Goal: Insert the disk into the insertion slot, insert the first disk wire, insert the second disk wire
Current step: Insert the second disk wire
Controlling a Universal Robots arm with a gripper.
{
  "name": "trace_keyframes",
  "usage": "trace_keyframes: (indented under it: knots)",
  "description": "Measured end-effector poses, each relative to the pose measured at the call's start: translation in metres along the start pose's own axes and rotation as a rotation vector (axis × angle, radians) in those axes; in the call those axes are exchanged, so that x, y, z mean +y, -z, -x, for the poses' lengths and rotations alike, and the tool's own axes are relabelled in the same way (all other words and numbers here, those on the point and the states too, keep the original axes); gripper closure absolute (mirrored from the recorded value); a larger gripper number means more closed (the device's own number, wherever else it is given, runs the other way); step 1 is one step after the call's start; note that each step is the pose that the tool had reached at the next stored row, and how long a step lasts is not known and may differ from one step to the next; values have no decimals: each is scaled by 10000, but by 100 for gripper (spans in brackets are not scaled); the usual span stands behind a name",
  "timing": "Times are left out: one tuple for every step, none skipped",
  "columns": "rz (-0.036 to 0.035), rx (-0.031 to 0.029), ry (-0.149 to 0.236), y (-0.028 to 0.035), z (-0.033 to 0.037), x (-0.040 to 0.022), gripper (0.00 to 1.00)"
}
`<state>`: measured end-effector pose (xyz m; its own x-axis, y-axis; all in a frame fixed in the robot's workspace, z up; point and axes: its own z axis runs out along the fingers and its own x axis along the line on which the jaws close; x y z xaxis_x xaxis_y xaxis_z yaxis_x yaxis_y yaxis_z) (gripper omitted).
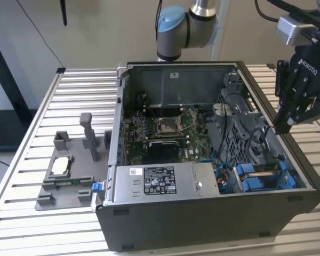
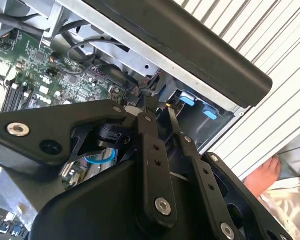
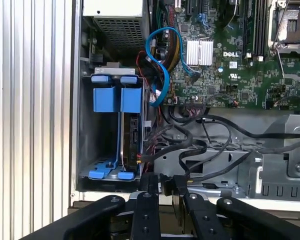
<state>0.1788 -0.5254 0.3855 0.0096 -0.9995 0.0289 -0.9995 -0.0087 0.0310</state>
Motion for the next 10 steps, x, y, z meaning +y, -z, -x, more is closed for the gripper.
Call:
trace_keyframes:
  knots:
    - [0, -1, 2, 0, 0, 0, 73]
    - [0, 0, 4, 0, 0, 0, 73]
    - [0, 0, 6, 0, 0, 0, 73]
    - [-1, 0, 8, 0, 0, 0, 75]
    - [0, -1, 10, 0, 0, 0, 75]
    - [0, 0, 12, 0, 0, 0, 82]
    - [-1, 0, 15, 0, 0, 0, 82]
    - [-1, 0, 17, 0, 0, 0, 82]
    - [-1, 0, 19, 0, 0, 0, 82]
    - [-1, 0, 21, 0, 0, 0, 82]
